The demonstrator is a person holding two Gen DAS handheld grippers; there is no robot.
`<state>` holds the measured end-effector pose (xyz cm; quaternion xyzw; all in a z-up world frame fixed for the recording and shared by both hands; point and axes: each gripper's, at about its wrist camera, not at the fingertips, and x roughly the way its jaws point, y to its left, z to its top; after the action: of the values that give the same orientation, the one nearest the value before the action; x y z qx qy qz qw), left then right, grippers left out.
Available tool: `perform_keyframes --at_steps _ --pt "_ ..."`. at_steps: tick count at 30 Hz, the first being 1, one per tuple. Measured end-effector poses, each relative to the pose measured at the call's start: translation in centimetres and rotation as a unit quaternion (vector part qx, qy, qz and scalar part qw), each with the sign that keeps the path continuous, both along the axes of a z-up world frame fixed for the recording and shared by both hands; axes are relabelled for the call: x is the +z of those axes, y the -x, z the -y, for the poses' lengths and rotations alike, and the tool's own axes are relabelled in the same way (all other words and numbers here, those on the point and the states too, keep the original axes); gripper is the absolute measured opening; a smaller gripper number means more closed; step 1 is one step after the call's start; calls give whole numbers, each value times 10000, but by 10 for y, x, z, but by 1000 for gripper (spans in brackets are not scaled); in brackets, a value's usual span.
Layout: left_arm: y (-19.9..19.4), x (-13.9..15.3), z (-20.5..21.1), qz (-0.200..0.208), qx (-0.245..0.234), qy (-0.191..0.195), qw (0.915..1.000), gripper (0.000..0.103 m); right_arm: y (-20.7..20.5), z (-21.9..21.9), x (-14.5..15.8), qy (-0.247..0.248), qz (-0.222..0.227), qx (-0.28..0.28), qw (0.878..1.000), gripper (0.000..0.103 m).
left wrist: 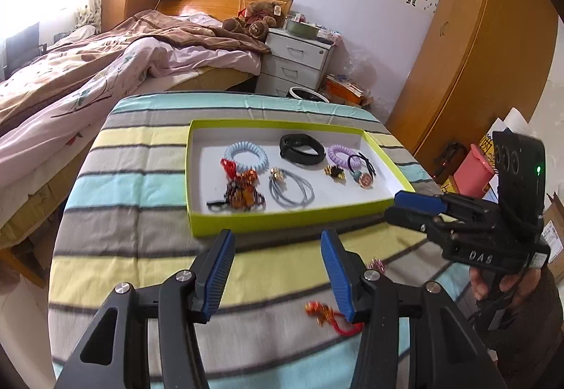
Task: Organize jewelry
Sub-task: 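Withdraw both open grippers from the box toward the red tassel and pink clip, then grasp the red tassel charm with the left gripper while the right grasps the pink rhinestone clip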
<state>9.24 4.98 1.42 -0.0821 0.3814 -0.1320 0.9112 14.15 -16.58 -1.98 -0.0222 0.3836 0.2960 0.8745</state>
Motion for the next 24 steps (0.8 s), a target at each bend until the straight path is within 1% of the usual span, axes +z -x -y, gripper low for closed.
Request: perform_keyframes --at_steps 3,7,9,11,14,16,18,21,24 --pt "11 -1 0 20 -4 57 10000 50 13 -3 -8 -30 -72 274 9996 41" --pt "25 -6 -1 3 -18 58 10000 51 20 -9 -18 -47 -230 526 9983 41" --pt "28 -10 -1 -40 -21 58 10000 51 18 -12 -24 -120 -433 696 9966 41" --pt "32 -13 -2 -73 -15 81 9999 51 18 -18 -30 47 -464 704 9964 42" --pt "35 -16 -4 -108 24 116 9999 51 22 -26 -37 211 -578 902 9940 42" --pt "37 -18 -5 -121 38 130 9998 51 26 -29 -40 354 -567 927 9934 42" --pt "38 -18 -6 -103 47 136 9998 51 32 -31 -39 438 -517 951 9932 42" --pt "39 -17 -8 -95 42 154 9998 51 41 -35 -38 428 -660 1117 9906 41" --pt "39 -19 -9 -114 66 166 9998 51 46 -41 -38 634 -570 1168 9895 41"
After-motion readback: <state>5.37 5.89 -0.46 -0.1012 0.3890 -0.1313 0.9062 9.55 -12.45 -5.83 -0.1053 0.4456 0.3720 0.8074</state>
